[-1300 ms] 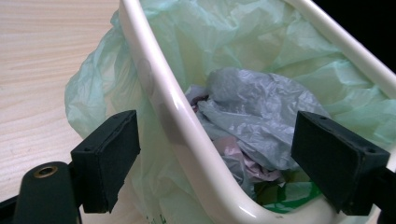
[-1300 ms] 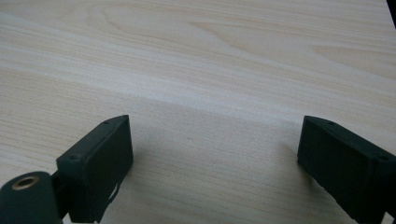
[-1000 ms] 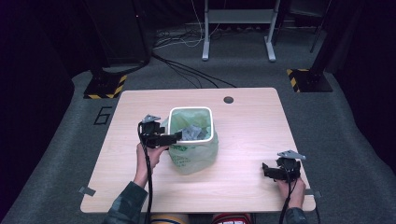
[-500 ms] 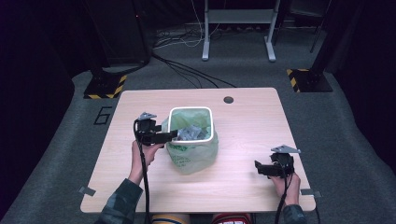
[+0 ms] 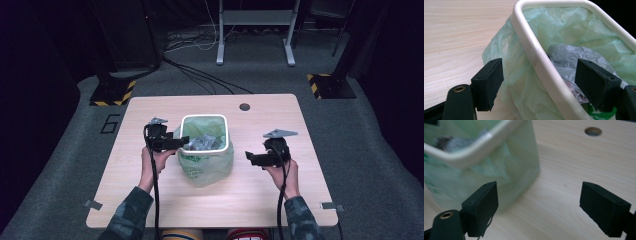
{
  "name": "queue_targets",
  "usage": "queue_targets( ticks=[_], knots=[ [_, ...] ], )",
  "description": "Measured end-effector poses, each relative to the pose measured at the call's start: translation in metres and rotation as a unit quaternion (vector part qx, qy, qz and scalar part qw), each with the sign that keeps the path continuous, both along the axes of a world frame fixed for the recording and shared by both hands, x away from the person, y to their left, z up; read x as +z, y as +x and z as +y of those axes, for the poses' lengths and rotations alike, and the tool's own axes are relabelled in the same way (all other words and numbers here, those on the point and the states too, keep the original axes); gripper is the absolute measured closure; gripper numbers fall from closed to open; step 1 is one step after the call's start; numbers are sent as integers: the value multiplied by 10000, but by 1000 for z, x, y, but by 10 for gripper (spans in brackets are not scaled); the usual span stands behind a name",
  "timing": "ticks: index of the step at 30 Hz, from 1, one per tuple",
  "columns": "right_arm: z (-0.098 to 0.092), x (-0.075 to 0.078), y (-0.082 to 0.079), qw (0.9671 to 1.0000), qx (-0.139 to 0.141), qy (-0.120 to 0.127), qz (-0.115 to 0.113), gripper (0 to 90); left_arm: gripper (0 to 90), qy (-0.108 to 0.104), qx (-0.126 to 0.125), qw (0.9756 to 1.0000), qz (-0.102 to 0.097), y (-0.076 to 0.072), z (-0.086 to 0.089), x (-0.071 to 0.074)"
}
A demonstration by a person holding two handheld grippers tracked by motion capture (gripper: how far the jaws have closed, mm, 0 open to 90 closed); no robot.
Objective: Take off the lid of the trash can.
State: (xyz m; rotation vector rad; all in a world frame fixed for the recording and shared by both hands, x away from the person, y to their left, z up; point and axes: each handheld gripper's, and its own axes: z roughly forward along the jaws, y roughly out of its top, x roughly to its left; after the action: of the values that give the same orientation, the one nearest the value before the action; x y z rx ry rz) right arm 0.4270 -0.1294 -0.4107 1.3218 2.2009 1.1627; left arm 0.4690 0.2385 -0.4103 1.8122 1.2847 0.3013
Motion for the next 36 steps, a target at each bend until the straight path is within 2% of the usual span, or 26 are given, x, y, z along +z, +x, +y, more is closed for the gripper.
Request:
queue_targets(
  ticks=[1, 2, 3, 4, 5, 6, 7, 9, 10, 11, 14, 18, 19, 21, 23, 24, 25, 26, 31, 32, 36],
  knots=[
    [4, 5, 2, 10000, 18, 70, 16, 165, 237, -11, -5, 10000, 7, 1, -1, 0],
    [16, 15, 9, 9997, 93, 211, 56, 176, 246, 2, -1, 10000, 17, 4, -2, -1],
    [16, 15, 9, 9997, 93, 211, 56, 176, 247, 2, -1, 10000, 17, 4, -2, -1],
    [30, 23, 15, 9997, 140, 207, 68, 187, 247, 7, 26, 10000, 35, 6, -4, -1],
    [30, 23, 15, 9997, 140, 207, 68, 187, 247, 7, 26, 10000, 35, 6, -4, -1],
    [43, 27, 22, 9994, 257, 209, 69, 230, 247, 21, 74, 10000, 41, 7, -5, -1],
    [43, 27, 22, 9994, 257, 209, 69, 230, 247, 13, 65, 10000, 38, 8, -5, -1],
    [56, 29, 29, 9993, 324, 142, 154, 296, 256, 74, 72, 9999, 40, 10, -6, 0],
    [65, 30, 36, 9990, 346, 147, 258, 349, 293, 88, 82, 9999, 26, 11, -7, 1],
    [65, 30, 36, 9990, 346, 147, 258, 349, 293, 69, 92, 9999, 23, 11, -7, 1],
    [75, 31, 46, 9993, 223, -20, 298, 427, 374, 155, 59, 9999, -6, 13, -9, 1],
    [86, 29, 59, 9986, -9, -172, 507, 535, 464, 202, -15, 9998, 37, 17, -10, -2],
    [90, 28, 62, 9980, -143, -336, 521, 548, 470, 205, 4, 9998, 53, 19, -11, -4],
    [93, 27, 65, 9974, -202, -434, 533, 561, 480, 180, 21, 9998, 63, 20, -12, -5],
    [98, 24, 69, 9963, -263, -455, 675, 558, 504, 193, 23, 9998, 60, 20, -14, -5],
    [103, 21, 73, 9949, -303, -645, 718, 565, 539, 206, 21, 9998, 65, 20, -15, -5],
    [103, 21, 73, 9949, -303, -645, 718, 565, 553, 206, 21, 9998, 65, 20, -15, -5],
    [104, 17, 76, 9937, -352, -677, 825, 604, 570, 213, 19, 9998, 54, 20, -15, -6],
    [104, 16, 77, 9940, -483, -579, 790, 644, 597, 288, 36, 9996, 15, 21, -15, -6],
    [106, 16, 77, 9936, -580, -592, 770, 659, 598, 370, 66, 9993, -8, 21, -17, -5],
    [109, 16, 77, 9929, -682, -622, 744, 671, 601, 376, 80, 9993, -18, 21, -17, -5]
  ],
)
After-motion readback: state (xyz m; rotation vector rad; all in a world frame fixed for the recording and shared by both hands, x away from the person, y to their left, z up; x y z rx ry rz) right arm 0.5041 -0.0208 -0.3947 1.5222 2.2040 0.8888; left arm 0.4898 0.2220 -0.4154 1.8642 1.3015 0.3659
